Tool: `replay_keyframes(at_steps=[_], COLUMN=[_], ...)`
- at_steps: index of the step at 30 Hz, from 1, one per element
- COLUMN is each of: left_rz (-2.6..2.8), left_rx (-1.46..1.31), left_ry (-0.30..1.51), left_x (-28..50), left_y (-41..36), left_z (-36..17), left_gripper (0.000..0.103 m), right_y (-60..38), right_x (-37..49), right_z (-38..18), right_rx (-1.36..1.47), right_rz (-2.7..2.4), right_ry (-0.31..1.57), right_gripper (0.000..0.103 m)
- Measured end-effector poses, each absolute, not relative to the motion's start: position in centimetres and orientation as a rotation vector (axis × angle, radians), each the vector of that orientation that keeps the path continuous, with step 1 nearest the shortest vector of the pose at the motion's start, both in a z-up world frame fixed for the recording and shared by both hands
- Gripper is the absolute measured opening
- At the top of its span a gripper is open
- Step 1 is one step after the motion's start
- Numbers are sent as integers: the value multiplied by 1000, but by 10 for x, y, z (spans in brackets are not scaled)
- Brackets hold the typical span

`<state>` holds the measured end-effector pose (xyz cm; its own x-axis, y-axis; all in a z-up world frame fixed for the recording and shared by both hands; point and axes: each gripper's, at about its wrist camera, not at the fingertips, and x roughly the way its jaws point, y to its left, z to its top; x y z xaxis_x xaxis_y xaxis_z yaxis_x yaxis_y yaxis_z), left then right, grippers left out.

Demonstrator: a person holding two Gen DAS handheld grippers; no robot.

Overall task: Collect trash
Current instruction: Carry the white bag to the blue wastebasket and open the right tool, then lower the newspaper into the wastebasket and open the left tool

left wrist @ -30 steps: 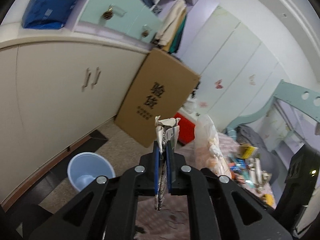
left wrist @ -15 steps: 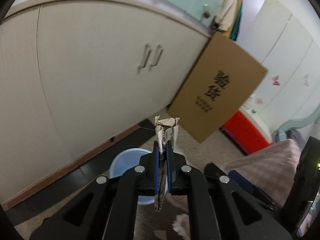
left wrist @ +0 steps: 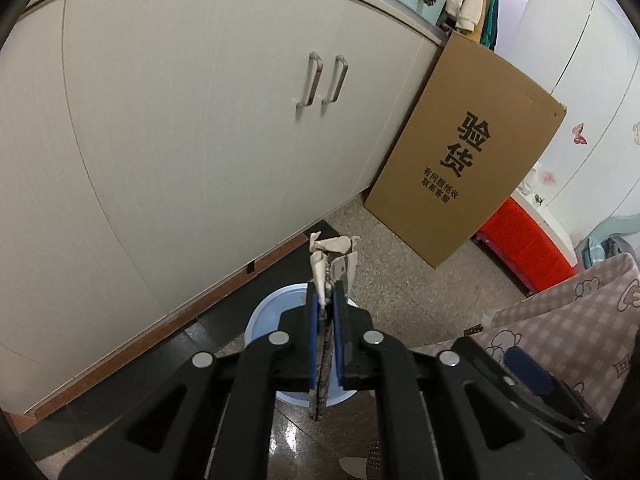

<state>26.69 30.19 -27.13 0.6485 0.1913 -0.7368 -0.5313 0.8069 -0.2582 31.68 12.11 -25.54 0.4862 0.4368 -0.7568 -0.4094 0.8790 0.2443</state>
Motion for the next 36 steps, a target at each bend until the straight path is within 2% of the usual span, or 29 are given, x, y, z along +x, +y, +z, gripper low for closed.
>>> replay_keyframes(at_steps=[12, 14, 18, 21, 29, 36], left_rz=[432, 469, 461, 468, 442, 415], left_rx=[-464, -449, -461, -465, -458, -370], left_ry=[722, 687, 678, 680, 671, 602], left_x=[294, 298, 297, 291, 264, 222], left_y=[289, 288, 292, 294, 287, 264], left_z=[-266, -264, -260, -258, -234, -183], left_gripper=[8, 12, 37, 44, 58, 58], right_y=[96, 92, 87, 85, 84, 66], right_x=[322, 323, 324, 322, 302, 266], right_z=[-236, -236, -237, -235, -217, -168], right_rx=[92, 101, 113, 113, 88, 105], right_rz=[420, 410, 403, 403, 428, 447], right_ry=[812, 809, 818, 824, 817, 736], right_gripper=[82, 82, 82, 82, 82, 84])
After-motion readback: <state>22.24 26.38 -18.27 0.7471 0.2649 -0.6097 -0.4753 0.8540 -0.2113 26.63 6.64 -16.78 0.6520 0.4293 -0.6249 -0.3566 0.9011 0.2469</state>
